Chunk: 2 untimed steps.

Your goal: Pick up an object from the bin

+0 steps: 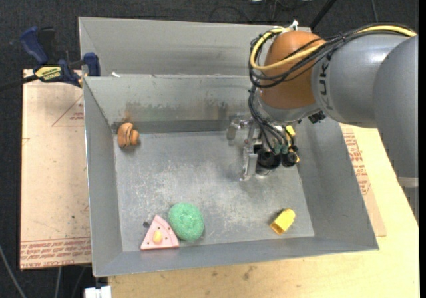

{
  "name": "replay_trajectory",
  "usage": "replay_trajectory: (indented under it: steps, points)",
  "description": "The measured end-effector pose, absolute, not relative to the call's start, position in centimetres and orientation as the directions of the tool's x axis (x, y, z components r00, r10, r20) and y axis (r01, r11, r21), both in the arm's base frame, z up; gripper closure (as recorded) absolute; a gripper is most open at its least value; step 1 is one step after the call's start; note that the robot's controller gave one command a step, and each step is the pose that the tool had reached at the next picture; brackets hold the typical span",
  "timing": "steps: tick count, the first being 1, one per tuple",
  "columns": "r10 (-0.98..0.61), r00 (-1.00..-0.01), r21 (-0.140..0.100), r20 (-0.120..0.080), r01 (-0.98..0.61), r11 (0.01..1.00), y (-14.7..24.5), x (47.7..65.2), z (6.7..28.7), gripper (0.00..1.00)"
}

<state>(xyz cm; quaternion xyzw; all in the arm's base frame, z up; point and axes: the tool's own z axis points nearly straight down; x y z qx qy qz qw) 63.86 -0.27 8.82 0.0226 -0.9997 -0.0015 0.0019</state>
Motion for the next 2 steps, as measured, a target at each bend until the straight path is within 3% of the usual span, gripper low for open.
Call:
replay_trajectory:
  steps: [1, 2]
  points:
    - [0.025, -1.0, 0.001, -0.005, 0.025, 1.0, -2.6, 64.5, 8.9, 0.0]
    - [-0.055, -0.998, 0.002, -0.005, -0.055, 0.998, -6.9, 61.2, 7.8, 0.0]
